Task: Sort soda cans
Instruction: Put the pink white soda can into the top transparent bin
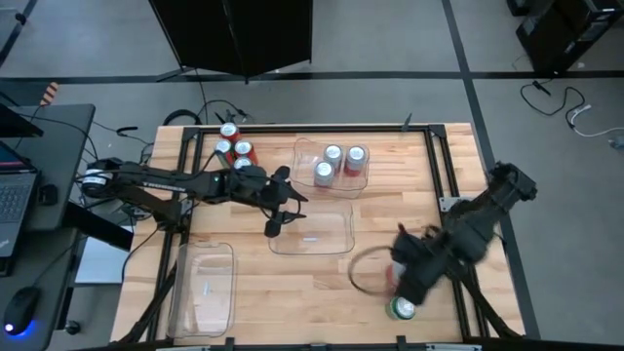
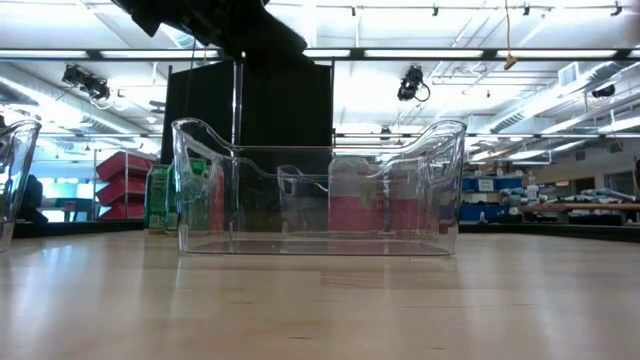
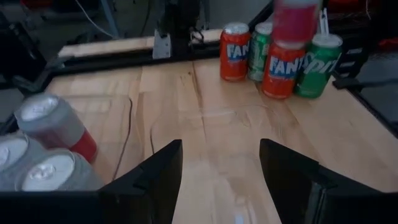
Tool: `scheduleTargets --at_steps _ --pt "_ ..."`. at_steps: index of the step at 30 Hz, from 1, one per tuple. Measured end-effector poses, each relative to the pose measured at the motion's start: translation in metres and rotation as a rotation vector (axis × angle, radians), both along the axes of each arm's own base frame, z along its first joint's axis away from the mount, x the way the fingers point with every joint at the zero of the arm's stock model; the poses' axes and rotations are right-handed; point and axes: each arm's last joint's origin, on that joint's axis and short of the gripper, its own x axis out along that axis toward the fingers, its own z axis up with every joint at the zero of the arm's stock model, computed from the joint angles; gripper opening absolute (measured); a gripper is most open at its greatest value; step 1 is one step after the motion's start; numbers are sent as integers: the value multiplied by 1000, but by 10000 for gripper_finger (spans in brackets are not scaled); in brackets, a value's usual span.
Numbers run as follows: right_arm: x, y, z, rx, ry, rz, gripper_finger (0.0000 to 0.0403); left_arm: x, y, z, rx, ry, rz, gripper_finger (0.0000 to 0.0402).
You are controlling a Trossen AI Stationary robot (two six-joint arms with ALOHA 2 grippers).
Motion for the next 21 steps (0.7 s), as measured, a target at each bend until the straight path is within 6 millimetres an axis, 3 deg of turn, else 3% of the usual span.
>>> scheduleTargets --at_steps 9,21 --pt "46 -87 0 -71 -43 60 283 -3 0 6 13 -31 0 217" --pt "67 -201 1 -189 -146 69 283 -3 0 7 15 -38 0 217"
